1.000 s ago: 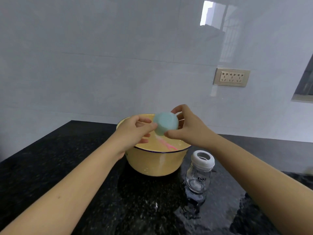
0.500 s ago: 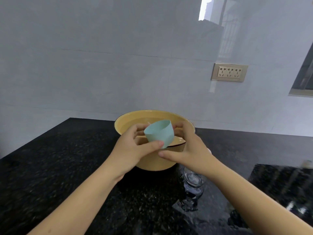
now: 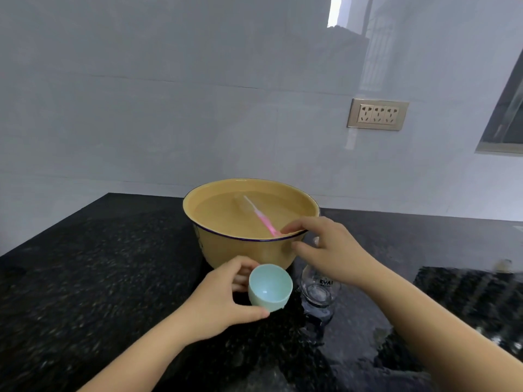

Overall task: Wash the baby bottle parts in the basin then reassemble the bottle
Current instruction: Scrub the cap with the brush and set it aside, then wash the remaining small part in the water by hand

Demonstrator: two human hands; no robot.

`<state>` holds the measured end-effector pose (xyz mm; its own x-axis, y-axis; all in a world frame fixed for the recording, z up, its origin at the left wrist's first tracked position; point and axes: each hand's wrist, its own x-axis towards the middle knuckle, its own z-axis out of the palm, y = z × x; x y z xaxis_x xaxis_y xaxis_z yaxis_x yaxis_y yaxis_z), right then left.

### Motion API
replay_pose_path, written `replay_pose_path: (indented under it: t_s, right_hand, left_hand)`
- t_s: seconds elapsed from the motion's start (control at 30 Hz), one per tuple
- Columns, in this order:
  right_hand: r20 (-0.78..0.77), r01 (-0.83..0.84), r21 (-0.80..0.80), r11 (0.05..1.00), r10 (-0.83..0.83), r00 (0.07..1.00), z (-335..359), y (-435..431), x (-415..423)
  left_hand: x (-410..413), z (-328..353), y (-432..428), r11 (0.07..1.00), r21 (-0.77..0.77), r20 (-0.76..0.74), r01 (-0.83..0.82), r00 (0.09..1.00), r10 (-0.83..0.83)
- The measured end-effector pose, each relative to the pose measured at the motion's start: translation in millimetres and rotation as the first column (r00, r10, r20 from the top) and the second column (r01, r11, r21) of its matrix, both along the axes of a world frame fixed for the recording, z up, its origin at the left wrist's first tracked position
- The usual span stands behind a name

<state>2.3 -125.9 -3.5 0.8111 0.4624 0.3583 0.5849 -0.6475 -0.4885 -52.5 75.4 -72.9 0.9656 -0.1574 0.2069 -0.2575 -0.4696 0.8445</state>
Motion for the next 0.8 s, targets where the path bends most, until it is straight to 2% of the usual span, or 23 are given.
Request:
replay_pose_path:
  t_s: [0.5, 0.7, 0.8]
  right_hand:
    - [-0.04, 0.022, 0.041, 0.999, -0.021, 0.999, 0, 2, 9]
    - [-0.062, 0.02, 0.04, 0.999, -0.017, 0.998, 7, 7, 15]
    - [-0.062, 0.021, 0.027, 0.999, -0.019, 0.998, 10, 15, 25]
  left_hand:
    - [13, -17, 13, 0.993, 0.051, -0.167, 0.105, 0.981, -0.095]
    - [0, 23, 28, 0.985, 0.158, -0.056, 0.074, 0.996, -0.065]
    - [-6, 47, 32, 0.992, 0.109, 0.019, 0.06, 0.998, -0.062]
